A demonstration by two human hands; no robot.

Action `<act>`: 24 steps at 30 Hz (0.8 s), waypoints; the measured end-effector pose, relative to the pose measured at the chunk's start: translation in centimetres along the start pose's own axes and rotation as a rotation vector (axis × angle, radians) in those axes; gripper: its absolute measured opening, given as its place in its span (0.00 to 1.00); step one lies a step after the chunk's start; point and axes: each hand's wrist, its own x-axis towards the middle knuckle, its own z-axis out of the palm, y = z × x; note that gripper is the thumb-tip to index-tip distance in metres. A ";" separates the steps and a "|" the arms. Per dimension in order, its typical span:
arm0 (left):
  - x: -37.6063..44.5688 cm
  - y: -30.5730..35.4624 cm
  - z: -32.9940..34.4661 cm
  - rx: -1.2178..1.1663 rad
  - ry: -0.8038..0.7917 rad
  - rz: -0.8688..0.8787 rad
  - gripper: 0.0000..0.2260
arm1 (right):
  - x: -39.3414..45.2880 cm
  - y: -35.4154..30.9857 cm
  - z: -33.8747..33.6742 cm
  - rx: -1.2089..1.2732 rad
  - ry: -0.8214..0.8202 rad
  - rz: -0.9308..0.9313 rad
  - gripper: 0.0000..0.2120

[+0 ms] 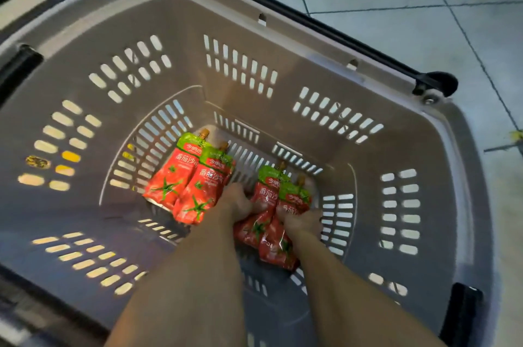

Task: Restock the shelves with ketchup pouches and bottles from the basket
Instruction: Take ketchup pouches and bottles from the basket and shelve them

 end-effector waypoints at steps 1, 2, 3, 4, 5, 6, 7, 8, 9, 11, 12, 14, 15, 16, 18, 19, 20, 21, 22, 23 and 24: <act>0.1 -0.1 0.0 -0.018 0.002 -0.003 0.29 | 0.1 0.1 -0.1 0.030 -0.011 -0.010 0.46; 0.2 -0.1 0.0 -0.023 0.007 -0.004 0.27 | 0.0 0.0 -0.1 0.054 -0.023 -0.014 0.46; 0.4 -0.1 -0.1 -0.022 0.008 -0.003 0.26 | 0.0 0.0 -0.3 0.077 -0.031 -0.010 0.45; 0.5 -0.1 -0.2 -0.019 0.004 -0.002 0.25 | 0.1 0.0 -0.6 0.101 -0.035 -0.001 0.44; 0.5 0.0 -0.4 -0.015 0.001 -0.001 0.23 | 0.2 -0.1 -0.8 0.126 -0.040 0.016 0.42; 0.5 0.1 -0.7 -0.010 0.005 -0.002 0.22 | 0.3 -0.1 -1.0 0.151 -0.051 0.027 0.39; 0.4 0.1 -0.9 -0.006 0.018 0.000 0.22 | 0.4 -0.2 -1.3 0.172 -0.070 0.033 0.35; 0.2 0.2 -1.2 -0.007 0.032 0.004 0.22 | 0.5 -0.2 -1.5 0.181 -0.093 0.032 0.31; 0.0 0.3 -1.5 -0.018 0.045 0.008 0.22 | 0.5 -0.3 -1.7 0.182 -0.115 0.027 0.27; -0.6 0.6 -2.3 -0.025 0.072 0.025 0.20 | -0.1 -0.8 -1.7 0.176 -0.148 -0.012 0.21; -1.1 0.9 -3.0 -0.010 0.077 0.035 0.17 | -0.5 -1.0 -1.8 0.171 -0.160 -0.043 0.21; -2.6 1.7 -4.5 0.002 0.075 0.046 0.10 | -1.7 -1.8 -2.0 0.173 -0.204 -0.095 0.21; -3.6 2.2 -5.5 0.004 0.087 0.052 0.10 | -2.4 -2.2 -2.3 0.182 -0.227 -0.112 0.21; -4.7 2.8 -6.4 0.010 0.109 0.063 0.11 | -3.1 -2.7 -2.6 0.197 -0.241 -0.129 0.20; -7.2 3.9 -8.5 0.021 0.162 0.080 0.13 | -4.8 -4.0 -3.4 0.217 -0.263 -0.182 0.19; -8.6 4.4 -9.6 0.015 0.177 0.088 0.11 | -5.8 -4.7 -3.7 0.229 -0.274 -0.224 0.17; -10.2 5.0 -10.7 0.002 0.187 0.103 0.09 | -7.0 -5.4 -4.1 0.251 -0.286 -0.274 0.16; -11.8 5.5 -11.9 0.005 0.203 0.124 0.08 | -8.3 -6.2 -4.5 0.282 -0.303 -0.331 0.16; -13.6 6.1 -13.2 0.030 0.223 0.150 0.06 | -9.6 -6.9 -5.0 0.315 -0.322 -0.397 0.16; -15.6 6.6 -14.5 0.048 0.246 0.176 0.05 | -11.0 -7.6 -5.5 0.347 -0.347 -0.464 0.15; -17.7 7.0 -15.8 0.050 0.270 0.198 0.05 | -12.6 -8.3 -6.1 0.373 -0.381 -0.525 0.15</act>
